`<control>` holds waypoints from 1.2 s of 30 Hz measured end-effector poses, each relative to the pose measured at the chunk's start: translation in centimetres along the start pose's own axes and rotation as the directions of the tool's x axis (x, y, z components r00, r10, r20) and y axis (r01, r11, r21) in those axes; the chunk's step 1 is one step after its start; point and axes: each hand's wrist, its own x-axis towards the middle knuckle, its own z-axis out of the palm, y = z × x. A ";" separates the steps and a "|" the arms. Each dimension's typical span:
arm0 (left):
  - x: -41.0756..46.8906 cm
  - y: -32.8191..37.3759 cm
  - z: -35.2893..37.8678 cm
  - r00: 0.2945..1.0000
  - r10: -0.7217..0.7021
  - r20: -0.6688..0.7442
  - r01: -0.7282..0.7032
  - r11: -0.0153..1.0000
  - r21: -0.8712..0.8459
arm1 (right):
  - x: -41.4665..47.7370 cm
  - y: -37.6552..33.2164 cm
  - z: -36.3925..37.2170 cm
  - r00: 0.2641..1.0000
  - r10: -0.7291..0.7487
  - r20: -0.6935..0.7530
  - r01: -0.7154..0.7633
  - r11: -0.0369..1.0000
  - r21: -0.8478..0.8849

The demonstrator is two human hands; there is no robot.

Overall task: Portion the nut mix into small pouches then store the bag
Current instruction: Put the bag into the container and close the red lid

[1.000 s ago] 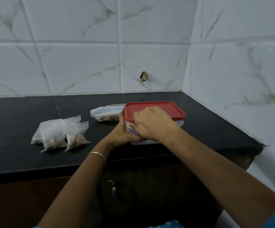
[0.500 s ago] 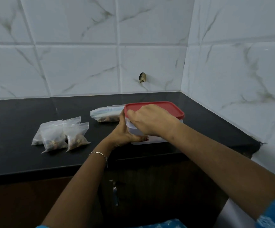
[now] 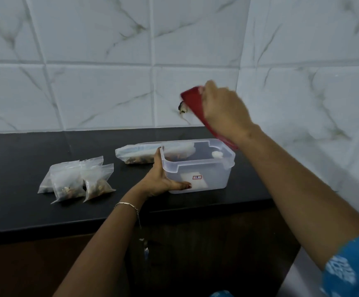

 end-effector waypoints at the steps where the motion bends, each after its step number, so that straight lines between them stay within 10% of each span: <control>1: 0.0 0.0 0.0 1.000 -0.001 0.005 0.001 1.000 0.001 | 0.4 0.9 -0.5 0.993 0.098 -0.063 -0.097 0.995 0.012; 5: -0.1 0.3 0.1 1.000 0.003 0.009 -0.003 1.000 0.009 | 0.0 6.4 -2.2 0.822 0.534 -0.198 -0.491 0.840 0.231; 9: 0.0 0.0 0.4 1.000 0.012 -0.001 -0.012 1.000 -0.016 | -3.8 13.6 -0.8 0.469 0.882 -0.052 -0.660 0.389 0.643; 17: 0.5 -0.6 0.4 0.999 0.045 -0.009 -0.045 0.999 -0.015 | -13.1 16.4 2.8 0.035 0.970 0.239 -0.591 -0.173 0.788; 29: 0.2 -0.1 0.7 0.999 0.045 -0.004 -0.045 0.999 0.024 | -17.5 14.0 5.2 0.415 0.885 0.212 -0.883 0.336 0.328; 36: 0.1 0.6 1.1 0.998 0.061 0.017 -0.061 0.998 0.024 | -18.2 14.9 5.4 0.719 0.673 0.173 -0.660 0.740 -0.130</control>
